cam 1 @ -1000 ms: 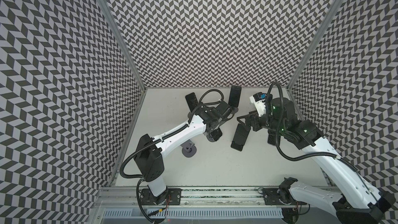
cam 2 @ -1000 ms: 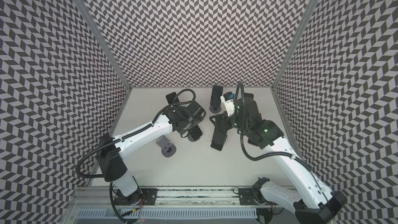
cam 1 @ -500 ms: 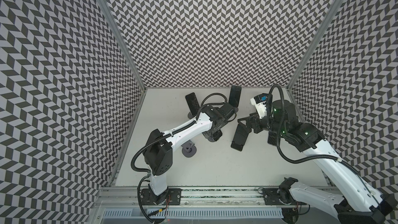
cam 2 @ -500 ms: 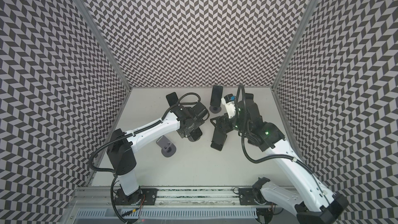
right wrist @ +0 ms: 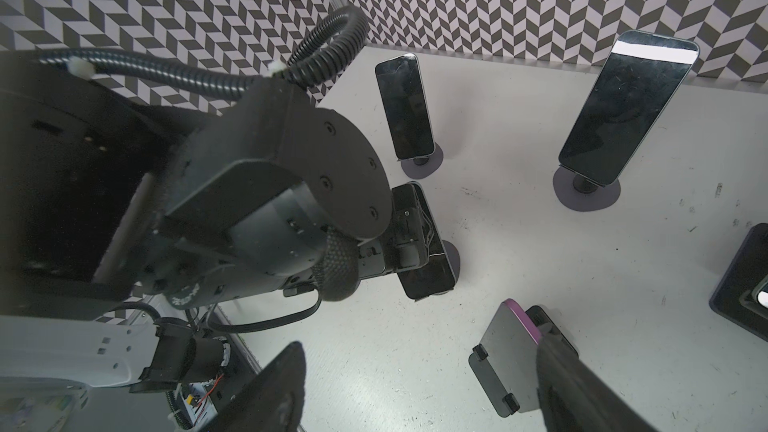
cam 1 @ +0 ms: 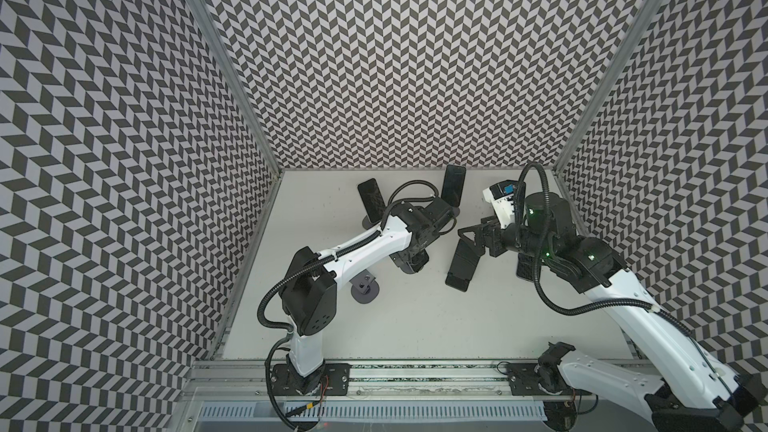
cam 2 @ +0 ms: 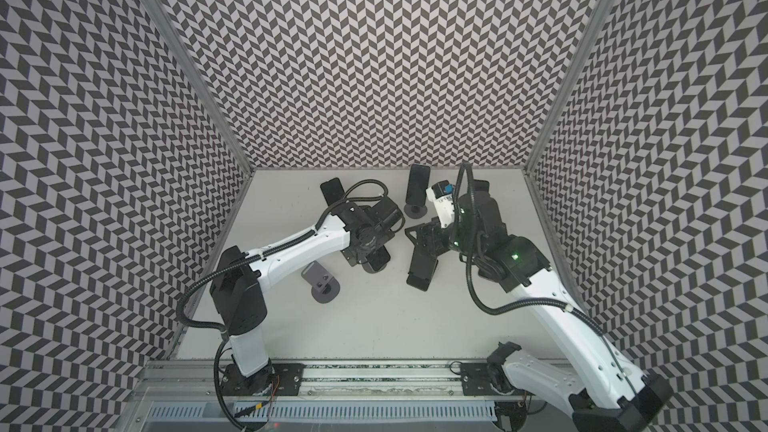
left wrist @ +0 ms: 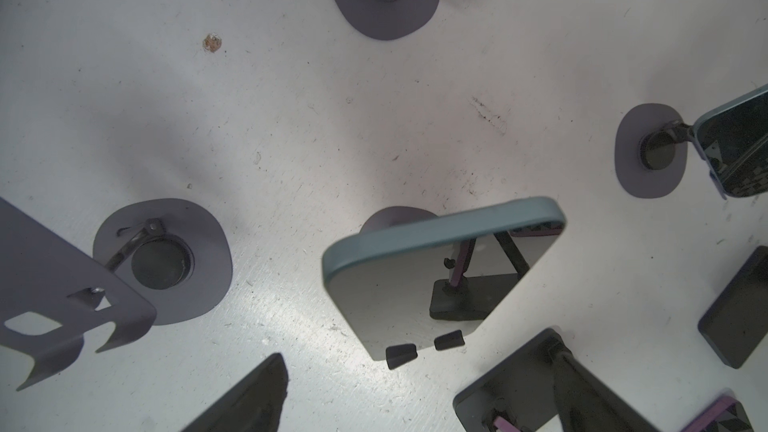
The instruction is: Remove the phone from the phone stand
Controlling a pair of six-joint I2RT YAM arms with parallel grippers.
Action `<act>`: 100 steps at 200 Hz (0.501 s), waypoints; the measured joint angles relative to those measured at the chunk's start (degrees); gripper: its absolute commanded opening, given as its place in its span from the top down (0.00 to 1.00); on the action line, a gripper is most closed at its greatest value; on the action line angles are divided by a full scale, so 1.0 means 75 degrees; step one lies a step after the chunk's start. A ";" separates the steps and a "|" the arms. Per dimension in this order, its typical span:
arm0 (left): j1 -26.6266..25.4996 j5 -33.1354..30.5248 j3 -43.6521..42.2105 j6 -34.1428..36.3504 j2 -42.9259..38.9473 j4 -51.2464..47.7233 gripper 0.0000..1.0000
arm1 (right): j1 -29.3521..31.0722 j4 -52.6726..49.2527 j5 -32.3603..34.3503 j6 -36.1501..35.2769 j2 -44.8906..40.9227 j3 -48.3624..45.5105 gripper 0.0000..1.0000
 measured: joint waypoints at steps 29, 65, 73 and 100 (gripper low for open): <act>0.0035 0.0000 0.0000 0.0000 0.0000 0.0003 0.00 | 0.0000 0.0038 0.0000 -0.0023 0.0000 0.0000 0.15; 0.0070 0.0000 0.0000 0.0003 0.0003 0.0000 0.00 | 0.0000 0.0067 -0.0003 -0.0026 0.0003 0.0000 0.15; 0.0070 0.0000 0.0000 0.0003 0.0003 0.0000 0.00 | 0.0000 0.0070 -0.0003 -0.0029 0.0003 0.0000 0.15; 0.0087 0.0000 0.0000 0.0003 0.0003 0.0000 0.00 | 0.0000 0.0079 -0.0003 -0.0047 0.0003 0.0000 0.15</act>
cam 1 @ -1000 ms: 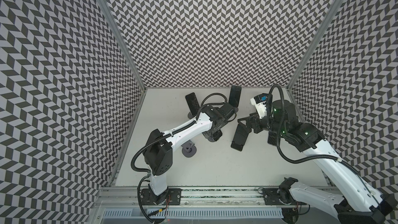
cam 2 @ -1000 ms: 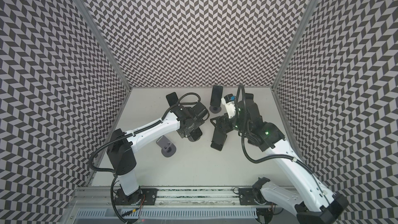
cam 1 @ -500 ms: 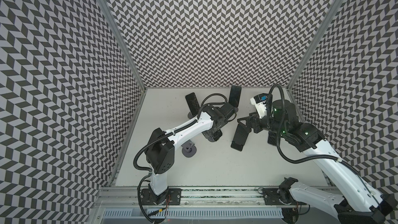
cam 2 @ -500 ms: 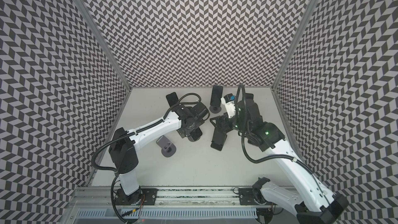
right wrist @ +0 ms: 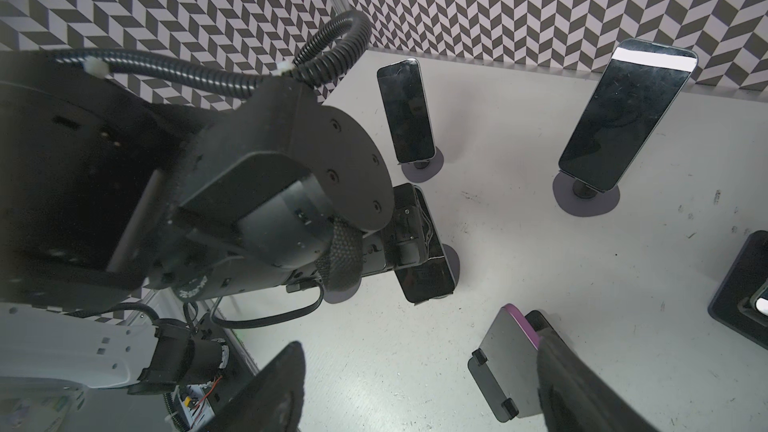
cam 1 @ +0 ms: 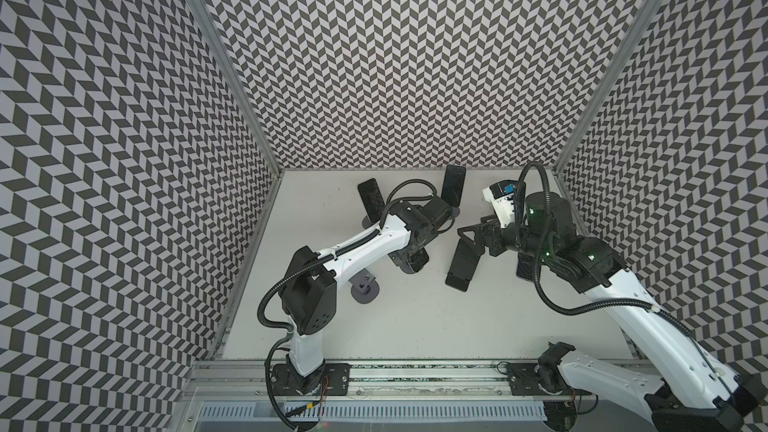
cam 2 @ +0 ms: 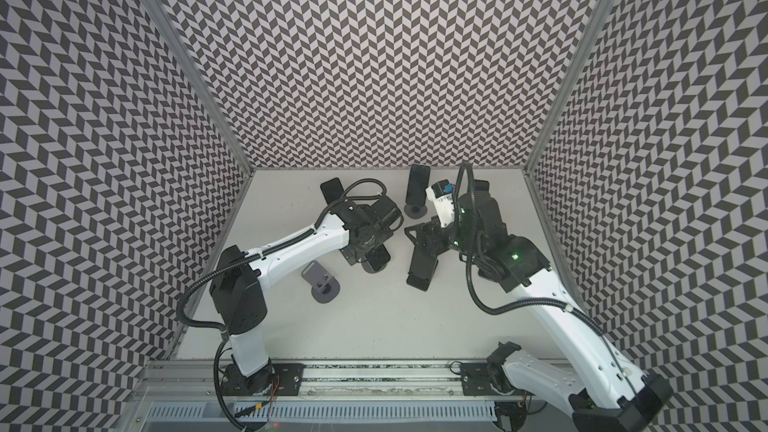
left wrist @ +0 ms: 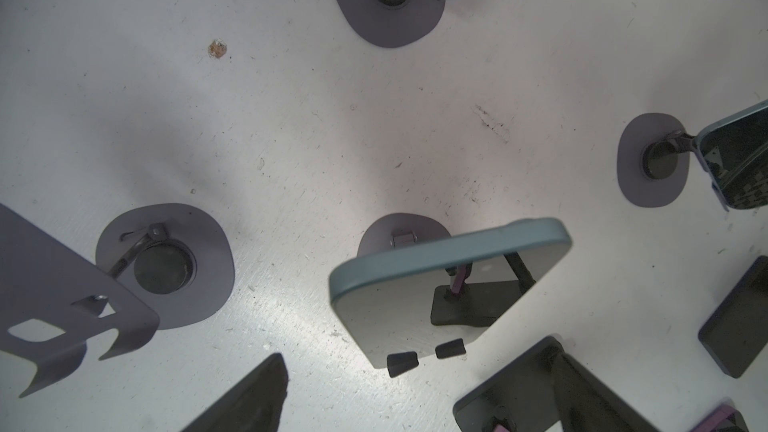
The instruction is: Remove the phone from the phone stand
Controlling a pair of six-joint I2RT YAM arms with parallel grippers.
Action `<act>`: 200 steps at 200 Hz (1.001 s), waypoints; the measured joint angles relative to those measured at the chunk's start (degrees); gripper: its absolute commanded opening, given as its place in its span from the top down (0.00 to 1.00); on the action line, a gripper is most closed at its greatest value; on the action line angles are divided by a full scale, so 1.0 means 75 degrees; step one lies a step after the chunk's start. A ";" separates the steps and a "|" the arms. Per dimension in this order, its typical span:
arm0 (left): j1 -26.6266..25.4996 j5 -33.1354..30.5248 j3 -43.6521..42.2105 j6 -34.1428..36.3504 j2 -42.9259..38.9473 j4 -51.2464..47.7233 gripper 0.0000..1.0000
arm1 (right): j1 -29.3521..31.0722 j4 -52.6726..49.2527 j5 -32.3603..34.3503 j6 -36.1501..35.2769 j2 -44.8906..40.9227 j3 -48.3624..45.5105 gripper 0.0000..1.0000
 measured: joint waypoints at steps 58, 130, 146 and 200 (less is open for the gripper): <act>0.0012 -0.0006 0.0003 0.0012 0.0000 0.0000 0.00 | 0.0000 0.0003 0.0000 -0.0044 0.0044 0.0000 0.15; 0.0012 -0.0111 0.0286 0.0050 0.0082 -0.0032 0.00 | 0.0000 0.0009 -0.0058 -0.0058 0.0050 0.0000 0.15; 0.0012 -0.0125 0.0286 0.0050 0.0082 -0.0032 0.00 | 0.0000 0.0015 -0.0058 -0.0061 0.0050 0.0000 0.15; 0.0047 -0.0128 0.0286 0.0050 0.0082 -0.0032 0.00 | 0.0000 0.0017 -0.0061 -0.0064 0.0050 0.0000 0.15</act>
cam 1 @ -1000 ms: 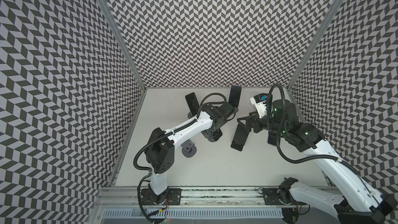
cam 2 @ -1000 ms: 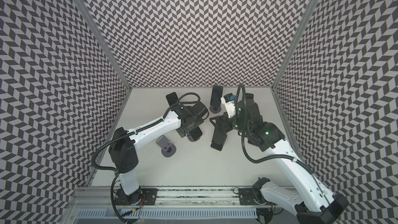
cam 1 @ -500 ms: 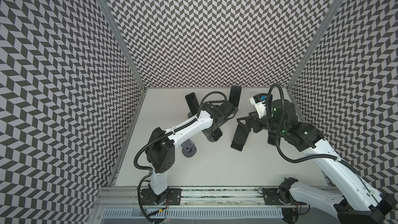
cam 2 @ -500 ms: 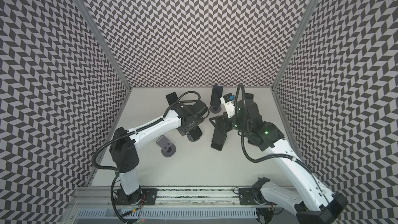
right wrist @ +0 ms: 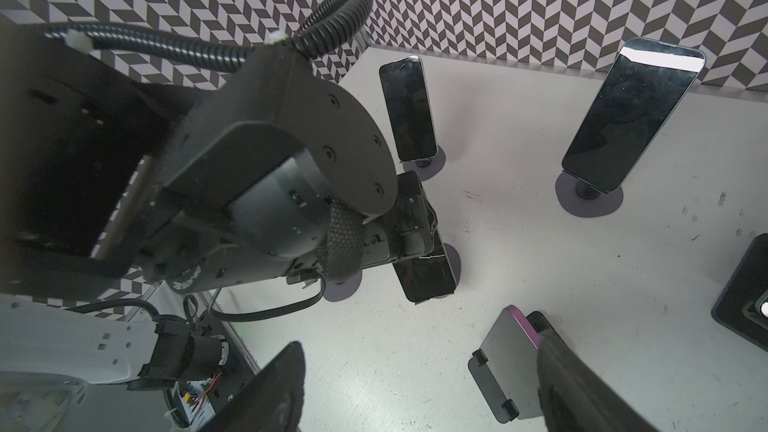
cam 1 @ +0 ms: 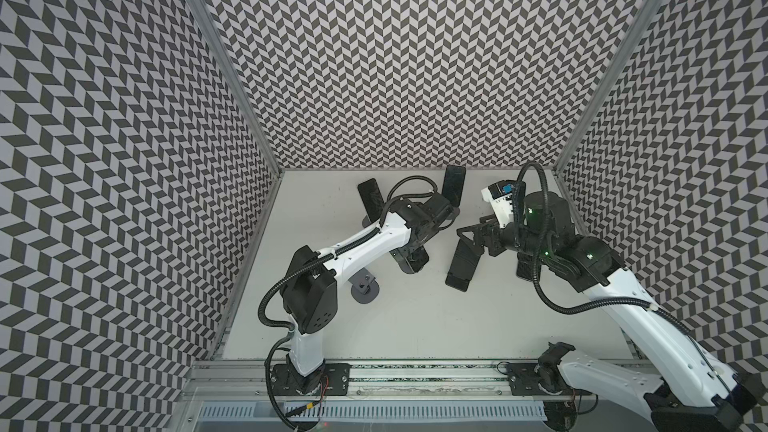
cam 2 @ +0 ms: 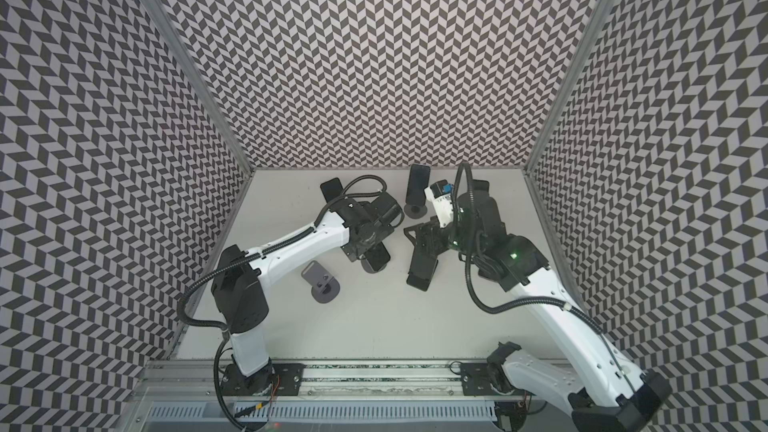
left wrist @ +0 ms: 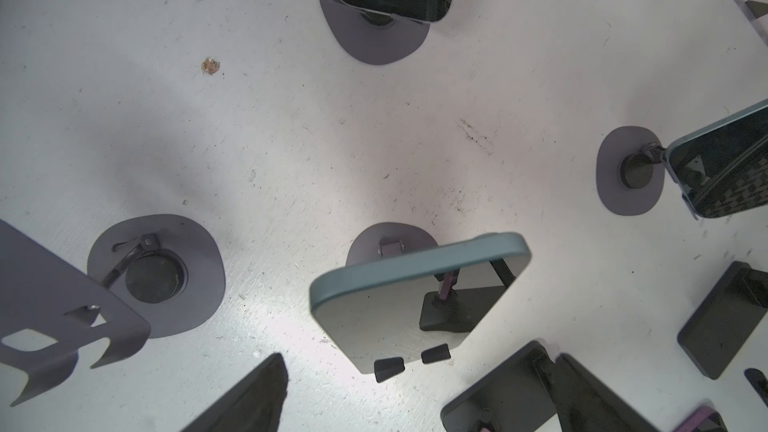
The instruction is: Remove the phone from the phone stand
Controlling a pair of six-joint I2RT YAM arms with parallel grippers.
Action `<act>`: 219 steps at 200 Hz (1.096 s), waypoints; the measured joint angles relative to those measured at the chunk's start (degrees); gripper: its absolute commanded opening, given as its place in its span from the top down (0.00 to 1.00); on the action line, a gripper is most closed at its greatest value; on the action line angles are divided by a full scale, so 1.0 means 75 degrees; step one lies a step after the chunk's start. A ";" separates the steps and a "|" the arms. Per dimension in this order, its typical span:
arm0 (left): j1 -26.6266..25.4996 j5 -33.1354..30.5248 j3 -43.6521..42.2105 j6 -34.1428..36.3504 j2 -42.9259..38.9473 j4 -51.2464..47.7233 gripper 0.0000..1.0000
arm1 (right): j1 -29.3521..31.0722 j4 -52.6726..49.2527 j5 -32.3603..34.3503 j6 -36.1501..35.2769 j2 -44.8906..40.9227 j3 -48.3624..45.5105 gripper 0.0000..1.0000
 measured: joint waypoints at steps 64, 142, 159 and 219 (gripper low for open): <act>0.0012 0.0003 0.0000 0.0003 0.0000 0.0003 0.00 | 0.0000 0.0038 -0.0012 0.0000 0.0012 0.0000 0.15; 0.0064 0.0003 -0.0058 0.0006 0.0000 0.0020 0.00 | 0.0000 0.0044 -0.0023 0.0000 0.0050 0.0000 0.15; 0.0087 0.0000 -0.0073 0.0012 0.0000 0.0026 0.00 | 0.0000 0.0052 -0.0023 0.0000 0.0050 -0.0020 0.15; 0.0233 -0.0055 -0.0102 0.0189 0.0067 0.0085 0.00 | 0.0000 0.0079 -0.0023 -0.0020 0.0050 -0.0096 0.15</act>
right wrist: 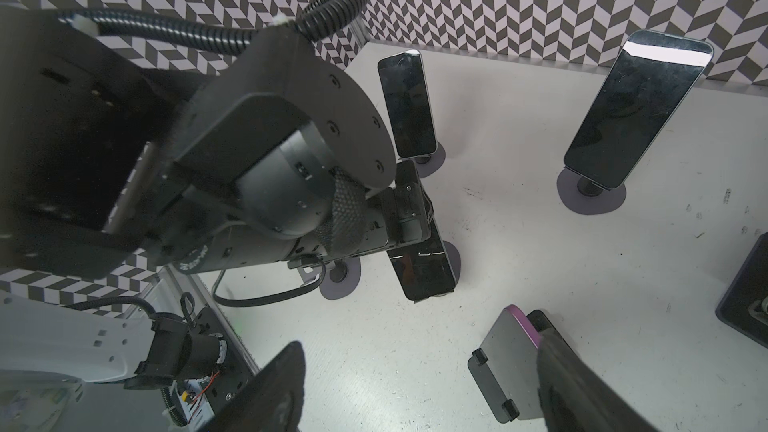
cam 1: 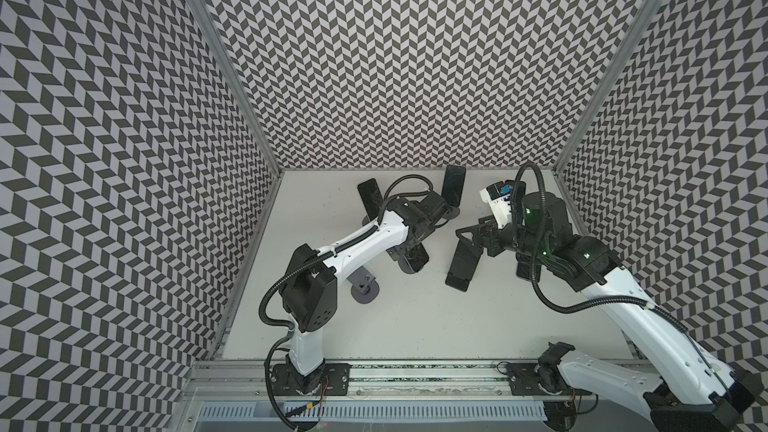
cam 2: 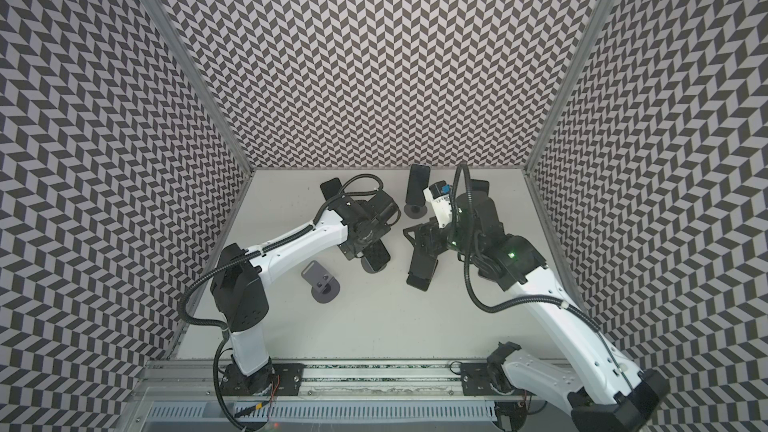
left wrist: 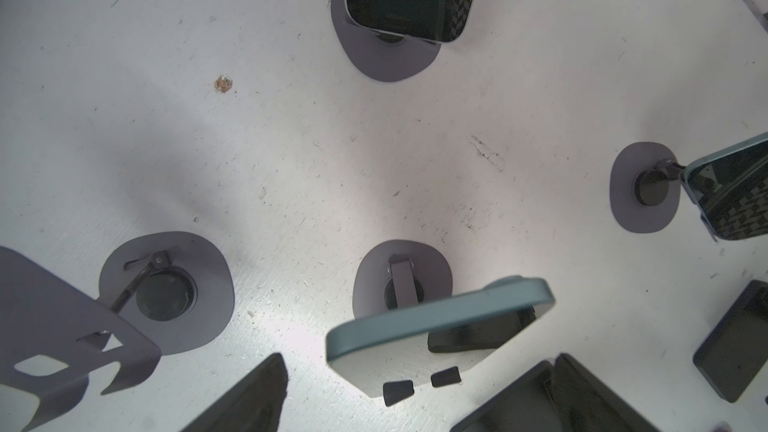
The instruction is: Remove the phone from the phone stand
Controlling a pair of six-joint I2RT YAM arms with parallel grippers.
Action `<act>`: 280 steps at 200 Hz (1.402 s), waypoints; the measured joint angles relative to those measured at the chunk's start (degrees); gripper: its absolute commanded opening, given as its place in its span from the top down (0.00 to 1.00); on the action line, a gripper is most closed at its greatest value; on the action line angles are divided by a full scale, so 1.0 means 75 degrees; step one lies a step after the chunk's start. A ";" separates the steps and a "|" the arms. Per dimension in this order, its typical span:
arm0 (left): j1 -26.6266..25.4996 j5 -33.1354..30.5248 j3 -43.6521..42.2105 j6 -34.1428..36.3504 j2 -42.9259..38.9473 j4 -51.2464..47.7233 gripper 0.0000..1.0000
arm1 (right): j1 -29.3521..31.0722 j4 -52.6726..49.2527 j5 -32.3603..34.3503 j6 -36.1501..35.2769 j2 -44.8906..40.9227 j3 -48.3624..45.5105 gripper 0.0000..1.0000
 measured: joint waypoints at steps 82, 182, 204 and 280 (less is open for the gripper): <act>0.0070 0.0006 0.0015 0.0169 0.0274 0.0201 0.00 | 0.0000 0.0015 0.0000 -0.0035 0.0000 0.0000 0.15; 0.0137 0.0128 0.0061 0.0335 0.0536 0.0379 0.01 | 0.0000 0.0015 0.0000 -0.0041 0.0000 -0.0003 0.15; 0.0181 0.0131 0.0102 0.0353 0.0580 0.0373 0.01 | 0.0000 0.0017 0.0000 -0.0044 0.0000 -0.0003 0.15; 0.0283 0.0125 0.0289 0.0382 0.0670 0.0379 0.04 | 0.0000 0.0017 0.0000 -0.0067 0.0000 -0.0003 0.15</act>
